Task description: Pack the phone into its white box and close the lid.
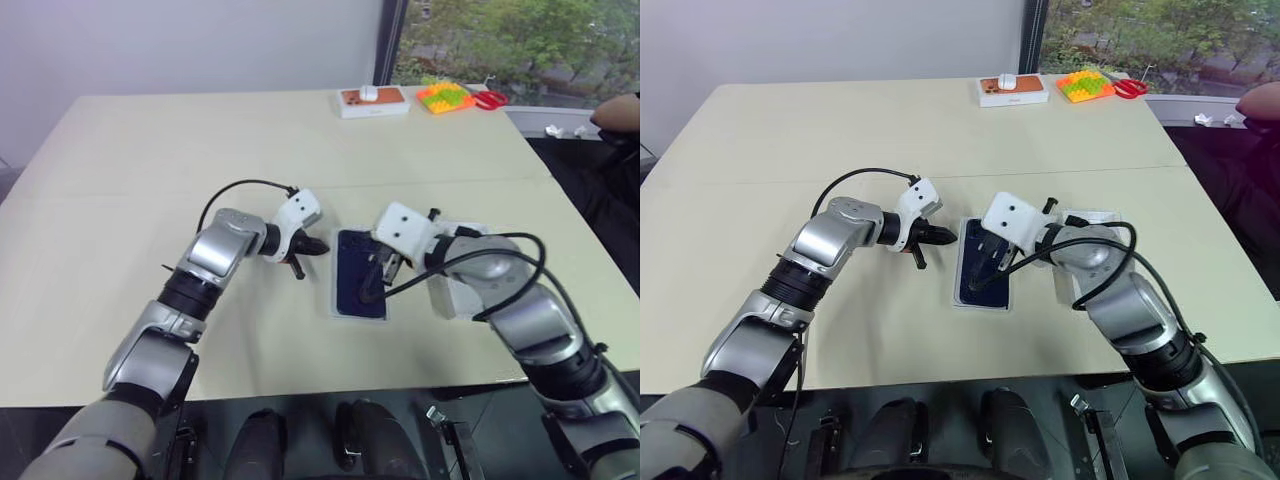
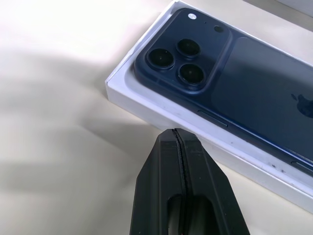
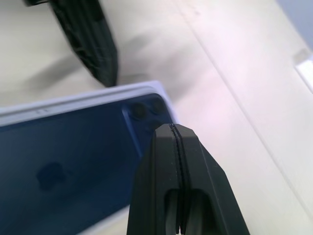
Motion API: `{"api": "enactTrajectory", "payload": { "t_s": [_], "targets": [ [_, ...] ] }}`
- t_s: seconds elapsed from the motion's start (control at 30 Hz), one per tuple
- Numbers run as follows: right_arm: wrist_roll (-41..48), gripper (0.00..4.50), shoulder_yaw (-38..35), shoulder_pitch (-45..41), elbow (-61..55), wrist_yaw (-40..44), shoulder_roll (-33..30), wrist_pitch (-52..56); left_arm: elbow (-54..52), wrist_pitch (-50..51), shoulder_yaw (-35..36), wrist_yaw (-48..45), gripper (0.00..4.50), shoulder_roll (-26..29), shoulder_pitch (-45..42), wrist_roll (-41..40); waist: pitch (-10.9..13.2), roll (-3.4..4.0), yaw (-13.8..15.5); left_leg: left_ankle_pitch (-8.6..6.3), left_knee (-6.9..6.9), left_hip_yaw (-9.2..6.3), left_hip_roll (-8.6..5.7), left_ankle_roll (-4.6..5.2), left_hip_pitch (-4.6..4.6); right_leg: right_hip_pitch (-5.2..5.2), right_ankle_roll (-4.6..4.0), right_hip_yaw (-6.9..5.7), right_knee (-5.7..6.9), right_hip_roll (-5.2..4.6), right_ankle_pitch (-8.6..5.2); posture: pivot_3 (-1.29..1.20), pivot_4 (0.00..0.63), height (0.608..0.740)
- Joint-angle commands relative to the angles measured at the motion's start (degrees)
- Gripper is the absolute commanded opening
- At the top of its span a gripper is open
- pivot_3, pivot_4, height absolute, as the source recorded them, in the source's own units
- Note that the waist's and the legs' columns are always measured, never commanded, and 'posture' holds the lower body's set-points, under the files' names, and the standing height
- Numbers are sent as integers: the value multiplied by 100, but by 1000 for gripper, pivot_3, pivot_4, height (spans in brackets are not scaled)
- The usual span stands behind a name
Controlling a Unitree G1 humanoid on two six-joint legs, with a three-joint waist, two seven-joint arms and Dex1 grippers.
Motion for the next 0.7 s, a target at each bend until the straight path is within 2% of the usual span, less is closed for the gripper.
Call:
{"api": "enactTrajectory", "payload": {
  "t_s": [0.03,0.27,0.43,0.6,0.7],
  "targets": [
    [56,17,-176,32,-323,7,-120,101,-28,-113,129,-52,0,10,-120,1,0,0,1,0,0,0,0,0,0,0,0,0,0,0,0,0,150,740],
    [98,17,-136,248,-286,-96,-108,186,664,-171,717,-9,0,191,-495,-171,0,0,-4,-1,0,1,0,1,-1,0,0,0,0,1,0,0,150,740],
    [154,17,-62,274,-208,-264,150,342,1059,-423,884,-99,0,533,-590,-44,0,0,-10,-1,0,1,0,2,2,-1,0,1,1,2,0,0,150,740],
    [198,17,53,177,-141,-419,430,487,1084,-544,892,-198,0,735,-479,3,0,0,3,-1,1,1,-1,2,-2,-1,0,-1,-1,-2,0,0,150,740],
    [141,17,391,32,23,-592,848,566,604,-387,805,-448,0,861,-164,-92,-1,2,-26,-1,-1,2,0,2,1,-2,0,2,1,-1,0,0,150,740]
  ]
}}
